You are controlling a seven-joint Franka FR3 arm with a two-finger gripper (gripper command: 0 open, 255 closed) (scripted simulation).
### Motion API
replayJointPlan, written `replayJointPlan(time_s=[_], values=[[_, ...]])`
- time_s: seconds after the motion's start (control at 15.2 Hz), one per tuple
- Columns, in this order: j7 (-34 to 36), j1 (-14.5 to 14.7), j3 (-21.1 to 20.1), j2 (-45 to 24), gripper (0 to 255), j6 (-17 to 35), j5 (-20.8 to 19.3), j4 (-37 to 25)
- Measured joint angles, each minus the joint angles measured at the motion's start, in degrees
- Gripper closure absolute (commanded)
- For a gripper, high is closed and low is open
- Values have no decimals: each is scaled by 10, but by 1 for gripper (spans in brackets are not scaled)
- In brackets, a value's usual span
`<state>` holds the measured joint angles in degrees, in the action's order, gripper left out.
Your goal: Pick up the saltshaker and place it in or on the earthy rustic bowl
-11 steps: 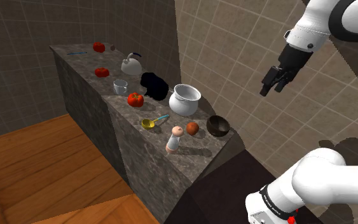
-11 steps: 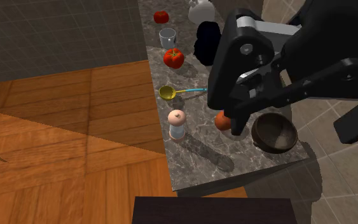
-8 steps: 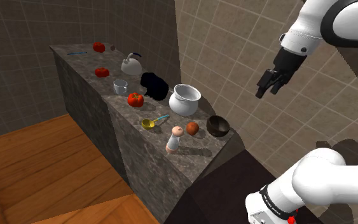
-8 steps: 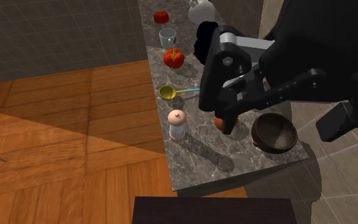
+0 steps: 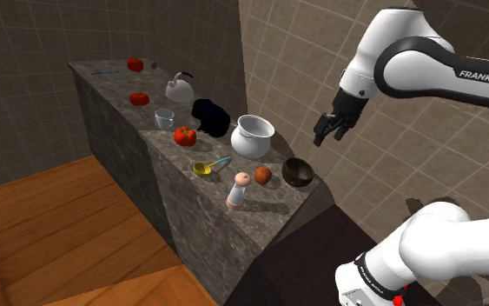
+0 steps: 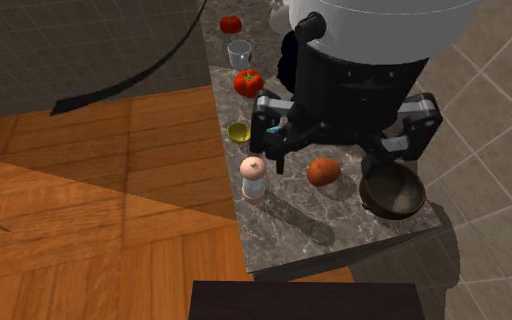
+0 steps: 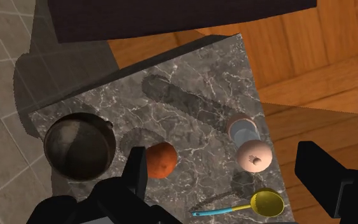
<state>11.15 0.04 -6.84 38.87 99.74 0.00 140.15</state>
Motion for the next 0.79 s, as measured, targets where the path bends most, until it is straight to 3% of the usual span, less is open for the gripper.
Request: replayJointPlan(time_s=[0.79], values=[[61, -2, -52, -210, 0, 245, -11, 24]])
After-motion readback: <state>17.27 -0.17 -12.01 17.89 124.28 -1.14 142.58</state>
